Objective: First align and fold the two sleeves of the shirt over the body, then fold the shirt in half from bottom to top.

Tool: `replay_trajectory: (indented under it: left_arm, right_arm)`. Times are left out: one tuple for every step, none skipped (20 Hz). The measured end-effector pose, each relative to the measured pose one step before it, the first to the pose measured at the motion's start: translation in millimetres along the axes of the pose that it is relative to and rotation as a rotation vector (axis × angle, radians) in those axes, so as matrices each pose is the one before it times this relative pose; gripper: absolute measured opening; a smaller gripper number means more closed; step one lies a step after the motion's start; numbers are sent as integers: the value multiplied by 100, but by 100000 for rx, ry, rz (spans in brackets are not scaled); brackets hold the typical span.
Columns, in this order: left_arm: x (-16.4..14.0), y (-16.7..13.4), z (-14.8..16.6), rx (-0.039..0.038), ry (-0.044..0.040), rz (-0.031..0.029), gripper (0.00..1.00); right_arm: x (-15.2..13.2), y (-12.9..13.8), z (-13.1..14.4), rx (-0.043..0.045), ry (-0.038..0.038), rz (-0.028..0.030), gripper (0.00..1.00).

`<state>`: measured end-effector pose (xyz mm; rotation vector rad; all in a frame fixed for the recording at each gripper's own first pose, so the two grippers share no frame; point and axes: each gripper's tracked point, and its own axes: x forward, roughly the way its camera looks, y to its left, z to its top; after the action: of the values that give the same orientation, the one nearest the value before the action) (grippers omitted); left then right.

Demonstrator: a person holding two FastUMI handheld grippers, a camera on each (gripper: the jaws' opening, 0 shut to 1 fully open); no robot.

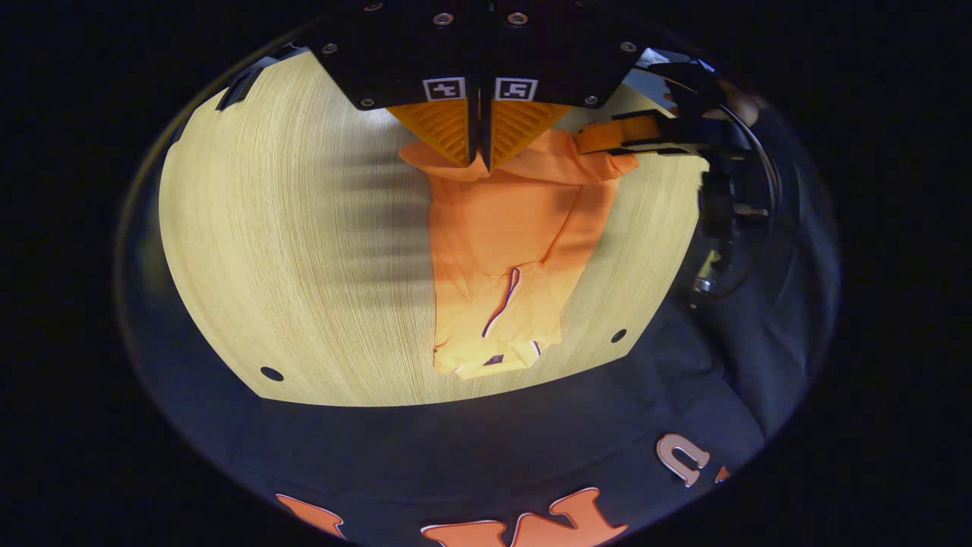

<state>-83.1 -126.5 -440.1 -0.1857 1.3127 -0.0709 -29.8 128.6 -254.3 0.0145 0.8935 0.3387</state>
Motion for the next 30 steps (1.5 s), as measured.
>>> replay_trajectory:
  left_arm:
    - [99, 628, 49, 2588, -1628, 5601, 84]
    - [490, 473, 417, 2425, -2377, 4519, 81]
    - [-405, 387, -186, 109, -1547, 1255, 56]
    - [-9, -175, 264, -4322, -2159, -3036, 31]
    - [263, -213, -415, -1565, -289, -2190, 6]
    - [-338, -500, 341, 1950, 639, -2290, 1]
    - [99, 74, 21, 2383, -1118, -1423, 1]
    - [-275, -116, 621, 1927, -1527, -1639, 1]
    - [-206, -54, 651, 1576, -1813, -1442, 1]
    - [-275, -136, 921, 499, -2333, -1291, 1]
    - [-165, -133, 929, 136, -1839, -1413, 1]
    - [-137, -32, 1042, -299, -1888, -1584, 1]
    - [-33, -212, 1179, -139, -1716, -1350, 1]
    - [-103, -49, 1205, 125, -2004, -1163, 1]
    - [-165, -33, 1149, 377, -1767, -864, 0]
    - [-59, -97, 1234, 461, -2100, -680, 1]
    - [46, 44, 1301, 538, -1766, -532, 1]
    - [46, -8, 1084, 573, -1632, -428, 1]
    - [207, 48, 1170, 372, -1251, -446, 1]
    - [140, 0, 1215, 435, -1559, -516, 1]
    - [44, 55, 1183, 411, -1892, -147, 1]
    - [-20, 43, 1257, 390, -1605, -149, 1]
    - [25, -3, 1272, -114, -1872, -427, 1]
    - [91, 66, 1265, -218, -1444, -182, 1]
    - [261, 128, 1154, 70, -1196, -202, 1]
    - [308, 156, 1251, 188, -1524, 22, 1]
    - [387, 117, 1114, -9, -1285, 7, 1]
    - [468, 26, 978, -392, -1009, -116, 1]
    - [385, 35, 1025, -67, -827, -288, 1]
    - [426, 122, 1036, 406, -1152, 492, 1]
  right_arm:
    - [-95, -98, 37, 50, 320, 385, 0]
    - [172, -107, -44, -384, 484, 7, 0]
    - [127, -141, -119, -147, 428, -73, 0]
    - [-103, -92, -37, 111, 310, 276, 0]
    - [141, -117, -52, 463, 152, 16, 0]
    - [134, -120, 50, 143, -121, 50, 0]
    - [182, -107, 3, 116, -114, -215, 0]
    - [60, -34, 145, 28, -42, 202, 0]
    - [-85, -71, 167, 290, -552, 68, 0]
    - [-29, 40, 304, 534, -787, 292, 0]
    - [312, 185, 299, -81, -117, 84, 0]
    - [47, 48, 342, -195, -1052, -451, 0]
    - [286, 187, 473, -583, -883, -221, 0]
    - [165, 133, 444, -1088, -641, -145, 0]
    - [50, 189, 689, -800, -1462, -216, 0]
    - [237, 192, 774, -608, -1286, -42, 0]
    - [196, 245, 936, -632, -1408, -1, 0]
    - [260, 149, 989, -801, -1592, -464, 0]
    - [147, 101, 765, -586, -1325, -90, 0]
    - [322, 192, 1076, -538, -1826, 2, 0]
    - [358, 130, 1195, -467, -1635, -258, 0]
    - [309, -28, 936, -251, -1610, -349, 0]
    - [328, 53, 782, -140, -1361, -79, 0]
    - [363, -122, 750, -106, -1050, -490, 0]
    - [391, -150, 766, 213, -1099, -565, 0]
    - [388, -201, 673, 175, -623, -281, 0]
    - [650, -193, 742, -23, -805, -612, 0]
    - [682, -279, 755, -117, -563, -607, 0]
    - [648, -198, 651, 125, -300, -521, 0]
    - [612, -128, 832, 524, -1008, 2, 0]
